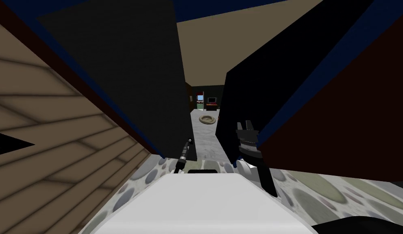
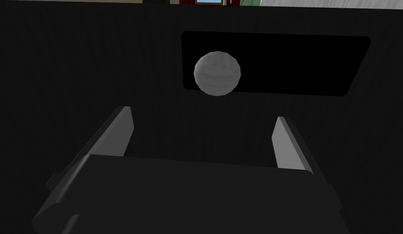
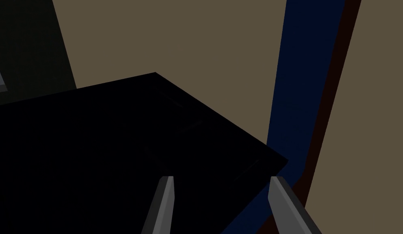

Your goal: Push the door open

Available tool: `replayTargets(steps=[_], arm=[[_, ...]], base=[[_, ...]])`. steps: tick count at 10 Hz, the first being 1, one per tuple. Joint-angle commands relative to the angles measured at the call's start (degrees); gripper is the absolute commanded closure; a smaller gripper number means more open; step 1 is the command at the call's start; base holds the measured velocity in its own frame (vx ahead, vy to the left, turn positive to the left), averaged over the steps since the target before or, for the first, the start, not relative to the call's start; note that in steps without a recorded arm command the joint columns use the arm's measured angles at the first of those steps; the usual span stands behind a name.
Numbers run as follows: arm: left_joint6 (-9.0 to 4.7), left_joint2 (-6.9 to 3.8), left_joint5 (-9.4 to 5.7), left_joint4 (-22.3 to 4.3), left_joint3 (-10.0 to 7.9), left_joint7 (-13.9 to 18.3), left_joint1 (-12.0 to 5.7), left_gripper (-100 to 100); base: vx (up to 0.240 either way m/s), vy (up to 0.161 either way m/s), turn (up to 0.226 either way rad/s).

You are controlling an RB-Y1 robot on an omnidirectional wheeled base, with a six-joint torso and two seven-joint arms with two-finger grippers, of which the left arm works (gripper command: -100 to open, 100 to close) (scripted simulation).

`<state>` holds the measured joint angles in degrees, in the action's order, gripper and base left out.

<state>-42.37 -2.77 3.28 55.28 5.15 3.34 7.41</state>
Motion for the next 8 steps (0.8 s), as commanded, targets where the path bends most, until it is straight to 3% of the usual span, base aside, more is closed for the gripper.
replayTargets(steps=[1,4,5,6,8], arm=[[-0.22,0.18,-0.13,-0.7,-0.26,-0.13,-0.45,-100],[-0.45,1.2,-0.32,-1.55,-0.64,-0.31,-1.03,-100],[-0.38,0.99,-0.27,-1.34,-0.55,-0.3,-0.88,-100],[-0.38,0.99,-0.27,-1.34,-0.55,-0.3,-0.88,100],[-0.38,0.99,-0.27,-1.34,-0.55,-0.3,-0.88,100]], base=[[0.189,-0.003,-0.022],[0.164,-0.017,-0.02],[0.073,0.0,0.006],[-0.017,-0.003,-0.002],[-0.022,0.001,-0.006]])
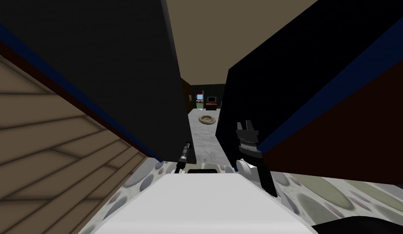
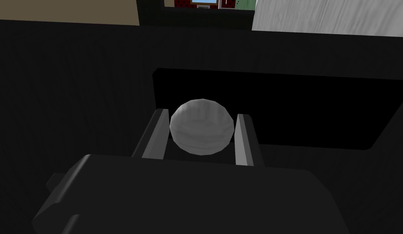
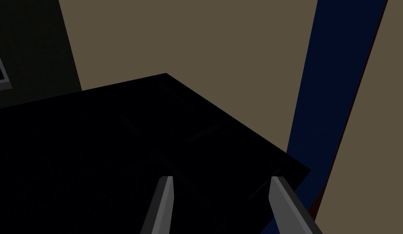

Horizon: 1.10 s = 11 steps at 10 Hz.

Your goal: Push the door open

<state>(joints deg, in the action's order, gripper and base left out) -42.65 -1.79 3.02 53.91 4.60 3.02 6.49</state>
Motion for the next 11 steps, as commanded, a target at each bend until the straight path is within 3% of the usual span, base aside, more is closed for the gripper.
replayTargets(steps=[1,3,4,11], arm=[[-0.09,0.0,-0.01,0.03,0.0,0.02,0.04,100],[-0.09,0.0,-0.01,0.03,0.0,0.02,0.04,100],[0.09,-0.6,-0.33,-0.23,-0.71,-0.22,-0.02,100],[0.18,-2.1,-1.72,-0.75,-3.7,-1.14,-0.61,100]], base=[[-0.009,0.001,0.001],[-0.003,0.0,0.001],[0.078,-0.039,0.023],[0.168,-0.044,0.034]])
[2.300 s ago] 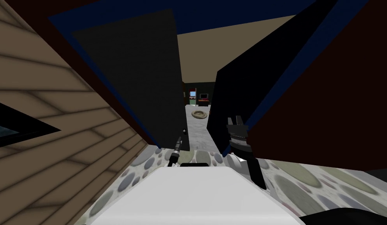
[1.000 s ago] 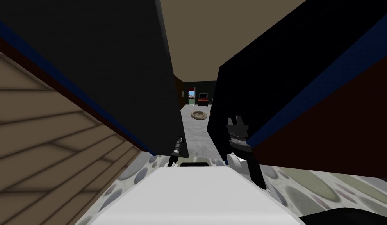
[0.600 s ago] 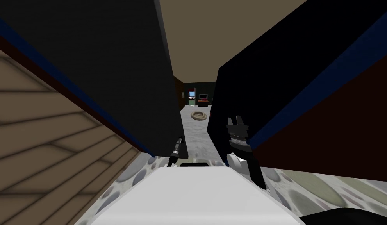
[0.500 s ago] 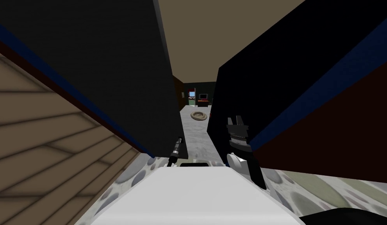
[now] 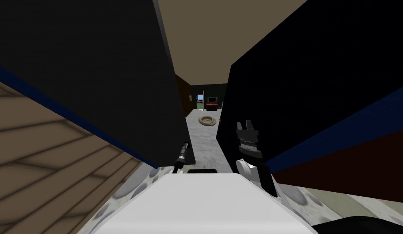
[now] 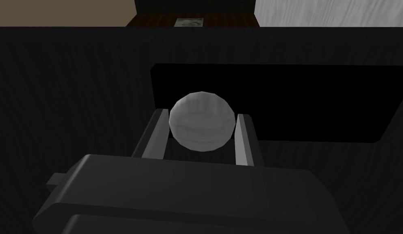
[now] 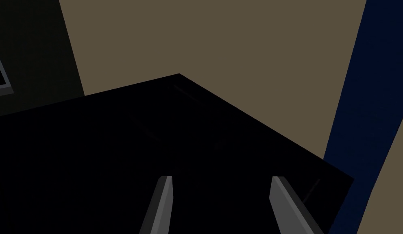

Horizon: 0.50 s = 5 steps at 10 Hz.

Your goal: Push the door open

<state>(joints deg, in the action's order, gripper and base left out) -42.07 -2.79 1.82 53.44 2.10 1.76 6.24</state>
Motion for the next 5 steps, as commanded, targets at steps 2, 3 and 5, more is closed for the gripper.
replayTargets(steps=[2,3,5], arm=[[-0.35,-1.46,-1.15,-0.52,-2.54,-0.28,-0.62,100],[-0.34,-1.55,-1.31,-0.58,-2.89,-0.39,-0.68,100],[0.38,-1.44,-1.48,1.18,-2.65,-0.19,0.53,-100]], base=[[0.19,-0.067,0.072],[0.173,-0.043,0.086],[0.044,-0.058,0.071]])
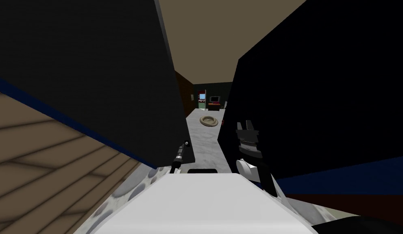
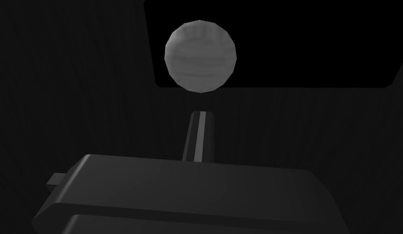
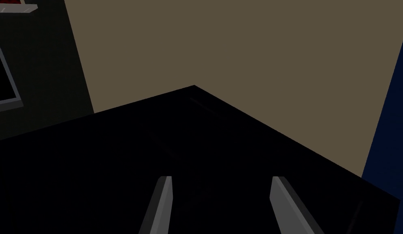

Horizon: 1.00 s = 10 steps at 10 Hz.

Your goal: Push the door open

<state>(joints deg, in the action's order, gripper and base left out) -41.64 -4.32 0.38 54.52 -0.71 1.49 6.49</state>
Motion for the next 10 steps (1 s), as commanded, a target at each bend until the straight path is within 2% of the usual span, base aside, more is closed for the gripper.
replayTargets(steps=[1,3,5,6,10], arm=[[-0.05,0.09,-0.04,0.1,0.16,0.08,0.28,-100],[-0.15,0.5,-0.25,0.51,0.28,0.32,0.81,-100],[-0.27,1.5,-0.48,0.98,0.41,0.59,1.42,-100],[-0.35,1.16,-0.43,0.65,0.36,0.53,1.19,-100],[-1.23,0.82,-0.6,-0.07,-0.06,0.26,1.03,-100]], base=[[-0.167,-0.076,0.021],[-0.221,-0.065,0.029],[-0.211,-0.072,0.05],[-0.098,-0.036,0.007],[0.153,0.004,-0.02]])
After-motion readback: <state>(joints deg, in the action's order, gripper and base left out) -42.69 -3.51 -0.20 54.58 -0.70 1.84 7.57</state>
